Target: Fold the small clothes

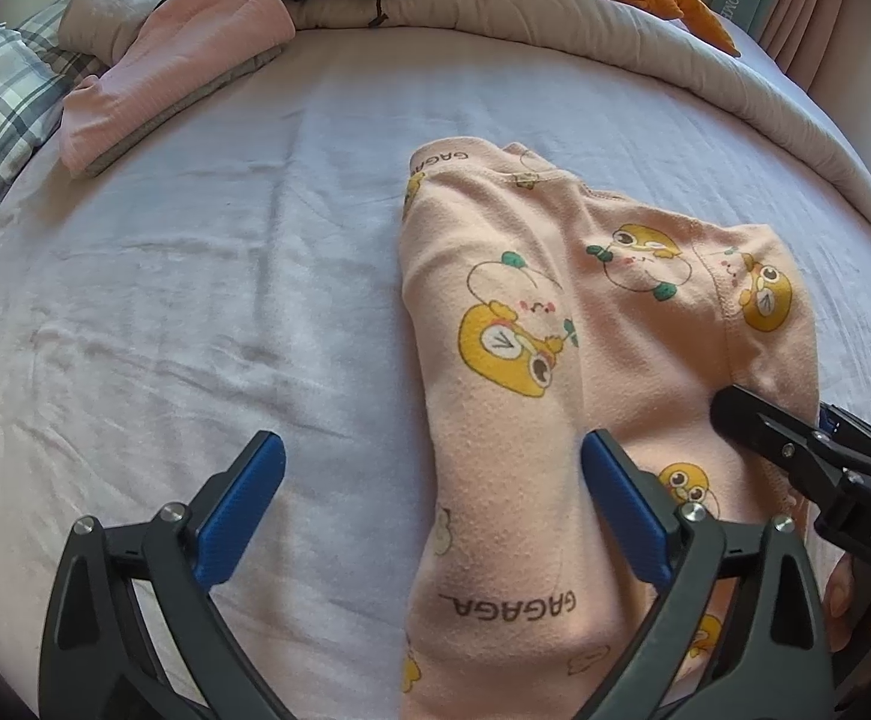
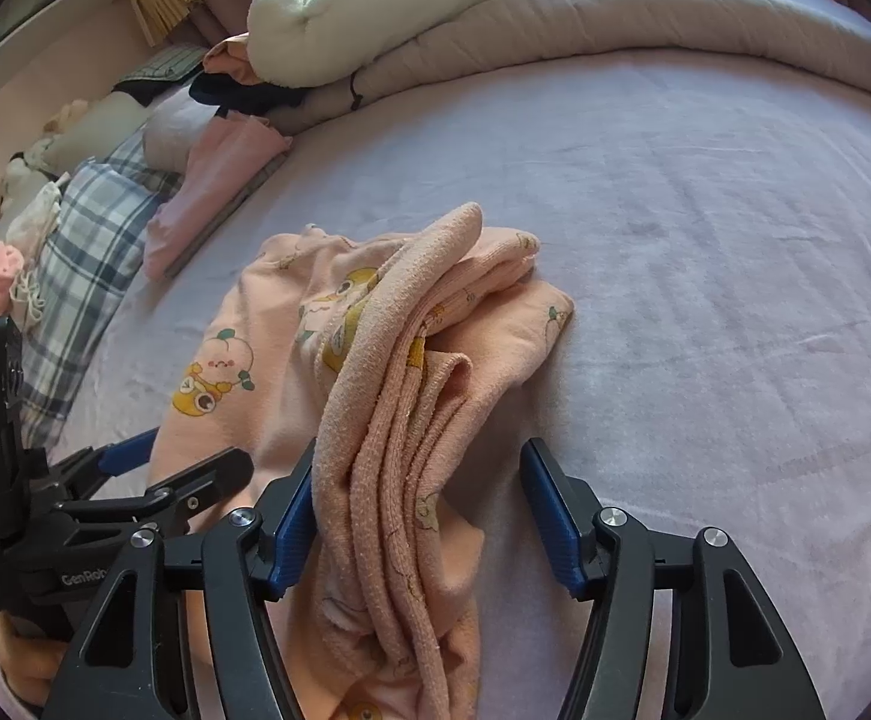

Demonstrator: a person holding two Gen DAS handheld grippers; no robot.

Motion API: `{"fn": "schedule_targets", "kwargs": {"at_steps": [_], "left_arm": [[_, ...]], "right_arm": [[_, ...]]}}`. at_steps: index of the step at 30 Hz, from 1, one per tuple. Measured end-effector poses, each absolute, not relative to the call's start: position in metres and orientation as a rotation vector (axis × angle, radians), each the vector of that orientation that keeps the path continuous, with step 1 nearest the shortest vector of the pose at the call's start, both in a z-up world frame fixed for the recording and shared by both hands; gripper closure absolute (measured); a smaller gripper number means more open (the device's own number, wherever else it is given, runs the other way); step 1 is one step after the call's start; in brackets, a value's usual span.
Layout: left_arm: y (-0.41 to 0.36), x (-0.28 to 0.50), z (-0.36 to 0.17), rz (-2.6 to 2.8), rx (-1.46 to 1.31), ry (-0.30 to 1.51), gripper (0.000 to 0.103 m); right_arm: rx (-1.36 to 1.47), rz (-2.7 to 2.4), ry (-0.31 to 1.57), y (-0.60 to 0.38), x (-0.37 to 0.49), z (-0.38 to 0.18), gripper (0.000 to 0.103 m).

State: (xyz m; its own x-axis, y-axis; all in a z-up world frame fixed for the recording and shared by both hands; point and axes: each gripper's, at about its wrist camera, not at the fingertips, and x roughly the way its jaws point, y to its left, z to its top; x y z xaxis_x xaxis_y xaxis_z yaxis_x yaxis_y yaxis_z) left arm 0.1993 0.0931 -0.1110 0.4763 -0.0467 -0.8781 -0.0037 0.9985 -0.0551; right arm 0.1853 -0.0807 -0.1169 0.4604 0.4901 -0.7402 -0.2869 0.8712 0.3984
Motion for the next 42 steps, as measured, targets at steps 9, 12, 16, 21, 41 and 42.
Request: {"fn": "schedule_targets", "kwargs": {"at_steps": [9,12,16,21,41,42], "left_arm": [[0.0933,0.1988,-0.1108,-0.008,-0.039,1.080,0.000],[0.0941,0.1988,-0.1106,-0.006,-0.045,1.085,0.000],[0.0932,0.1986,-0.1097,-0.002,-0.037,1.088,0.000],[0.0933,0.1990,-0.1101,0.001,-0.046,1.097,0.000],[0.0885,0.1973,-0.1086,0.037,-0.049,1.114,0.000],[0.0880,0.1969,-0.1086,0.039,-0.048,1.115,0.000]], "right_arm": [[0.215,0.458,0.985,-0.0814,0.1832,-0.1165,0.032],[0.213,0.456,0.987,-0.0817,0.1833,-0.1166,0.031],[0.208,0.448,0.990,-0.0816,0.1830,-0.1165,0.029],[0.212,0.442,0.995,-0.0827,0.1813,-0.1171,0.028],[0.166,0.387,1.013,-0.0880,0.1759,-0.1168,0.007],[0.165,0.385,1.015,-0.0883,0.1758,-0.1168,0.007]]}}
